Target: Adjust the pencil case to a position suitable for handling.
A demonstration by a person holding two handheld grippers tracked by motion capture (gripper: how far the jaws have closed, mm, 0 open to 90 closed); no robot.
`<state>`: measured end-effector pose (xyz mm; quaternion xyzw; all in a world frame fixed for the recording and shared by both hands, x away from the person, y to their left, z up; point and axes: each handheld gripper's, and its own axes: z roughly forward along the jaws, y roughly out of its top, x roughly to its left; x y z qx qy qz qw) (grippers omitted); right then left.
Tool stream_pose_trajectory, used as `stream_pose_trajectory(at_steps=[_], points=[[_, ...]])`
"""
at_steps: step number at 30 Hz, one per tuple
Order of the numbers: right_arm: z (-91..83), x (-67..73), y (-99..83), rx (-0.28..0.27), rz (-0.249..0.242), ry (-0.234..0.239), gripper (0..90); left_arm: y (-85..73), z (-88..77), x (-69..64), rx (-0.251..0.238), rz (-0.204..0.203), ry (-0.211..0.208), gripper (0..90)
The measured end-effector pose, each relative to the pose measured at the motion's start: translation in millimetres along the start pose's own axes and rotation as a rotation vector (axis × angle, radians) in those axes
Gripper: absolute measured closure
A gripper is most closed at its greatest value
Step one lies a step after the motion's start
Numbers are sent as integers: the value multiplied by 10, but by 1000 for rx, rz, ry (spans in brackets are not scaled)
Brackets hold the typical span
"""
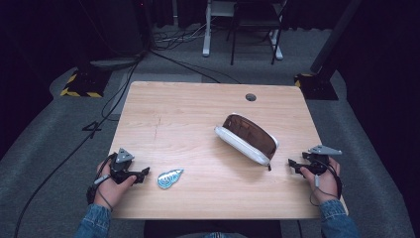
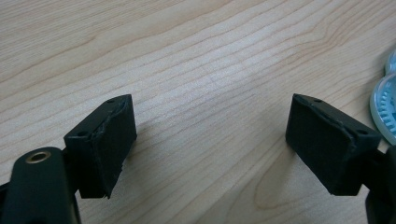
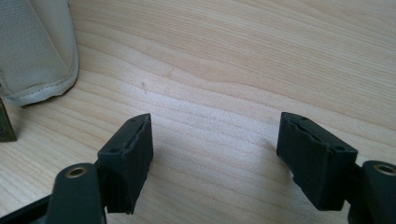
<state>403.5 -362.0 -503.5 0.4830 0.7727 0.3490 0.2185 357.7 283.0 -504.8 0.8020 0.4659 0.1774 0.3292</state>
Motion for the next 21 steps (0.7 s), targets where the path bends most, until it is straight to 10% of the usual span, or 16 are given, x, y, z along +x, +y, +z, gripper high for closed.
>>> stream_pose_trajectory(at_steps=[21], points=[[-196, 123, 185, -93, -3, 54, 310, 0, -1, 1, 0, 0, -2, 166]])
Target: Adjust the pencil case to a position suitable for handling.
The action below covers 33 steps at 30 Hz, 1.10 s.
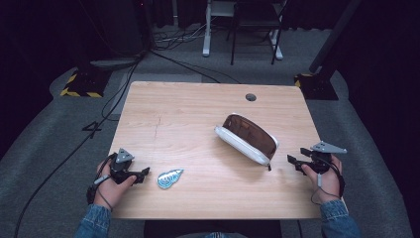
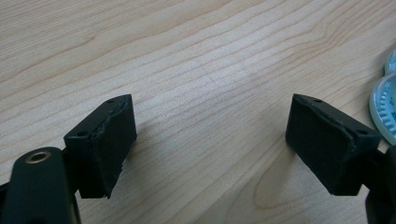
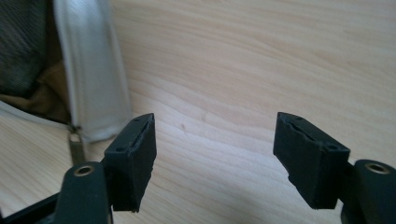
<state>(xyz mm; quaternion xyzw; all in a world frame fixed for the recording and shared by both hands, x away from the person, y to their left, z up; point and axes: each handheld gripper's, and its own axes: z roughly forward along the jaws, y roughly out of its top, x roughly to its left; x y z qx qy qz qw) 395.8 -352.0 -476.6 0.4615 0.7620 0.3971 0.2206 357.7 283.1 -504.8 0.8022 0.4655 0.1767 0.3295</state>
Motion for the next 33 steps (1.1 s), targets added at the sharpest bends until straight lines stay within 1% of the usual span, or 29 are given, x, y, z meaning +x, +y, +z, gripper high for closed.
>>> stream_pose_trajectory(at_steps=[1, 3, 5, 7, 11, 16, 19, 22, 23, 24, 26, 31, 32, 33], points=[[-21, 26, 31, -11, -8, 8, 310, 0, 0, 0, -1, -1, 0, 167], [-37, 51, 55, -20, -6, 16, 310, 0, 1, -1, 0, -1, -1, 166], [-65, 100, 105, -46, 0, 42, 310, 0, 0, 0, 0, -1, 0, 166], [-89, 150, 152, -66, -6, 63, 309, 0, 1, -1, -1, -1, 0, 166], [-119, 246, 223, -98, -1, 100, 303, 0, 0, 0, 0, 0, 0, 166], [-113, 344, 285, -133, -4, 145, 293, 0, 1, -1, -1, -2, 0, 166], [-77, 383, 319, -141, 12, 169, 289, 0, 1, -1, -1, -2, -1, 166], [-7, 395, 353, -145, 18, 170, 288, 0, 1, -1, -1, -2, 0, 166], [-7, 395, 353, -145, 18, 170, 288, 0, 1, -1, -1, -2, 0, 166], [60, 394, 375, -143, 17, 172, 293, 0, 1, 0, -1, -2, 0, 166], [108, 397, 385, -140, 19, 171, 306, 0, 0, 0, 0, -1, 0, 166], [243, 411, 406, -123, -11, 176, 377, -1, 1, -1, -1, -2, -1, 166], [269, 421, 416, -123, -20, 178, 405, 0, 1, -1, -1, -1, 0, 166], [269, 421, 416, -123, -20, 178, 405, 0, 1, -1, -1, -1, 0, 166]])
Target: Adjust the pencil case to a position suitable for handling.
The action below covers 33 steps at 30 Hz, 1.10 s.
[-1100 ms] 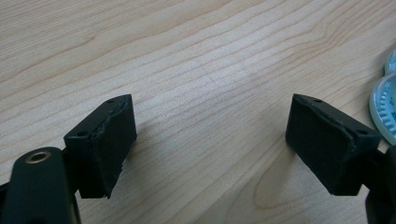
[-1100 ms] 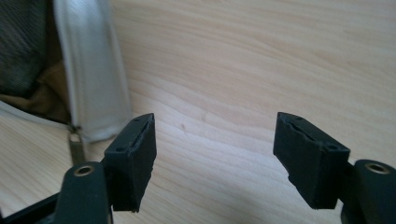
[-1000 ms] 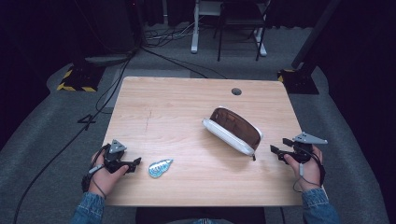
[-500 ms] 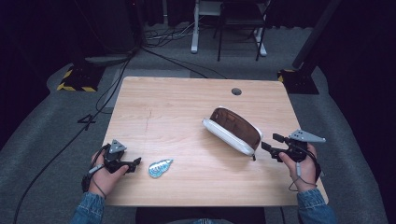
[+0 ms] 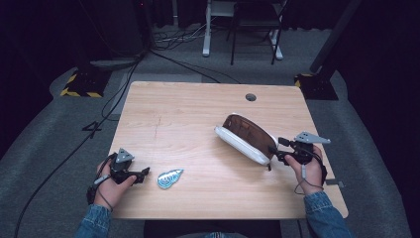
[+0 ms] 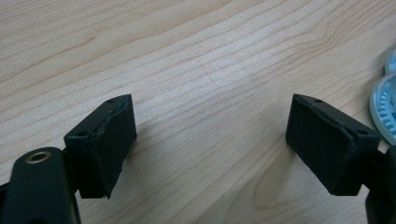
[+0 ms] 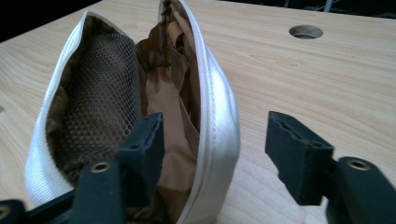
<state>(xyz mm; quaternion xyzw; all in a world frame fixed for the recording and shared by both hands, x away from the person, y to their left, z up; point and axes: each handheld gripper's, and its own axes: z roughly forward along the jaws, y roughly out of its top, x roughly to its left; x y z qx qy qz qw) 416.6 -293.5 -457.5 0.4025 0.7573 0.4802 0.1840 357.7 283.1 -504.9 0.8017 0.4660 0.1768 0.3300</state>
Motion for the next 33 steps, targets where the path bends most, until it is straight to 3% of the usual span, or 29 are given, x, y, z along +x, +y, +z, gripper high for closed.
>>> stream_pose_trajectory(at_steps=[3, 9, 21, 29, 33], points=[[93, 21, 47, 13, -27, 0, 475, -1, 1, -1, 0, -4, 0, 167], [215, 6, 91, 35, -35, 6, 570, -2, 0, -4, -1, -8, 1, 167], [313, -23, 87, 65, -72, 17, 812, -12, -13, -9, 2, -12, 9, 167], [298, -21, 85, 50, -74, 47, 867, -12, -11, -9, 0, -13, 8, 167], [285, -29, 82, 28, -58, 83, 874, -12, -11, -10, -1, -14, 8, 167]])
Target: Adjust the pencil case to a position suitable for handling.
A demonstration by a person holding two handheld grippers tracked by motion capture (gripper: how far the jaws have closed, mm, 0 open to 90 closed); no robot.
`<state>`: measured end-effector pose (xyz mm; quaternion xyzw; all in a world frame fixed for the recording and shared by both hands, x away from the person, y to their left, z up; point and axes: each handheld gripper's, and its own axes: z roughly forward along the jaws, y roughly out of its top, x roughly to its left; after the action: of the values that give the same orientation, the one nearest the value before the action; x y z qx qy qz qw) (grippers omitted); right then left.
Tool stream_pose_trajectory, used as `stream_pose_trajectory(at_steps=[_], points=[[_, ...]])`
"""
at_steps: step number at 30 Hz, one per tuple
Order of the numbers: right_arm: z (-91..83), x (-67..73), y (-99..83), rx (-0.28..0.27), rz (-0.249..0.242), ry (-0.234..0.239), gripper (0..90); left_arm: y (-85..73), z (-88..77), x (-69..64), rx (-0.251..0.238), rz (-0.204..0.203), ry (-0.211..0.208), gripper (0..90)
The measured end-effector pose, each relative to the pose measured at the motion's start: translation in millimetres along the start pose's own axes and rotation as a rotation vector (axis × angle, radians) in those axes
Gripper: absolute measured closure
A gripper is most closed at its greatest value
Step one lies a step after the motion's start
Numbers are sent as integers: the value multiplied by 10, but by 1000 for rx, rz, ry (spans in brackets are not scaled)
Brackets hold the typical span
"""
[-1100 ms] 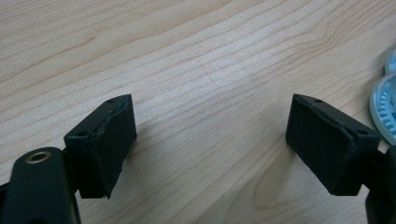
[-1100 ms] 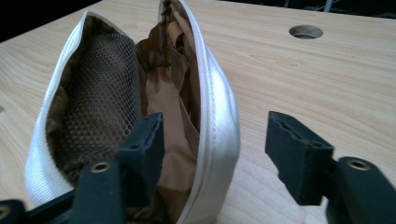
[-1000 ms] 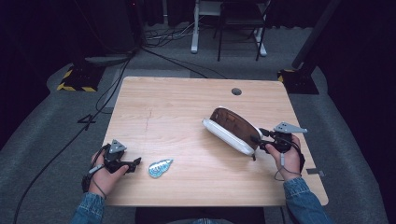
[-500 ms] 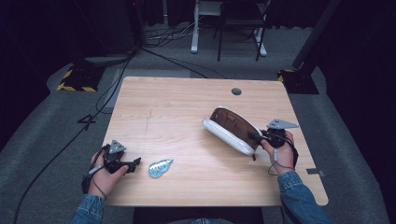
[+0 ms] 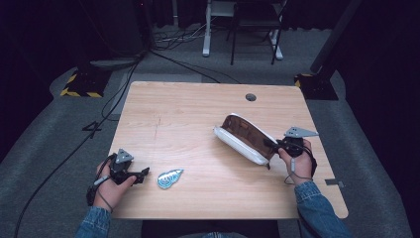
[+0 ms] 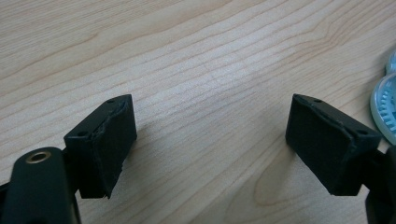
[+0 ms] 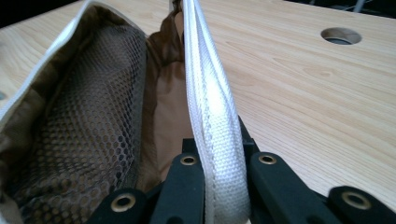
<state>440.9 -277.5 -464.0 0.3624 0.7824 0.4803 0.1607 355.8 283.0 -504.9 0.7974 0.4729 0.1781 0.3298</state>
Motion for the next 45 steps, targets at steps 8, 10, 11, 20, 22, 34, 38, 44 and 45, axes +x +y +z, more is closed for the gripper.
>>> stream_pose_trajectory(at_steps=[8, 10, 11, 20, 22, 34, 38, 44, 45], points=[[-68, 35, 31, -38, 43, 82, 879, 1, -2, 3, 3, 3, 0, 167], [-113, 59, 51, -43, 38, 91, 879, 1, -1, 2, 1, 1, 0, 167], [-136, 73, 58, -48, 33, 96, 879, 1, 0, 1, 1, 1, 0, 167], [-373, 240, 53, -47, 20, 149, 878, 10, 11, 3, -1, 8, -2, 164], [-425, 310, 49, -51, 15, 176, 878, 21, 15, 0, 8, 8, -8, 163], [-477, 671, -25, -12, -24, 290, 877, 31, 31, -5, 3, 9, -9, 163], [-437, 765, -64, 5, -41, 319, 877, 32, 31, -5, 3, 9, -9, 163], [-375, 846, -125, 27, -53, 365, 877, 32, 31, -5, 3, 9, -9, 163], [-369, 856, -130, 27, -50, 370, 877, 32, 31, -5, 3, 9, -9, 163]])
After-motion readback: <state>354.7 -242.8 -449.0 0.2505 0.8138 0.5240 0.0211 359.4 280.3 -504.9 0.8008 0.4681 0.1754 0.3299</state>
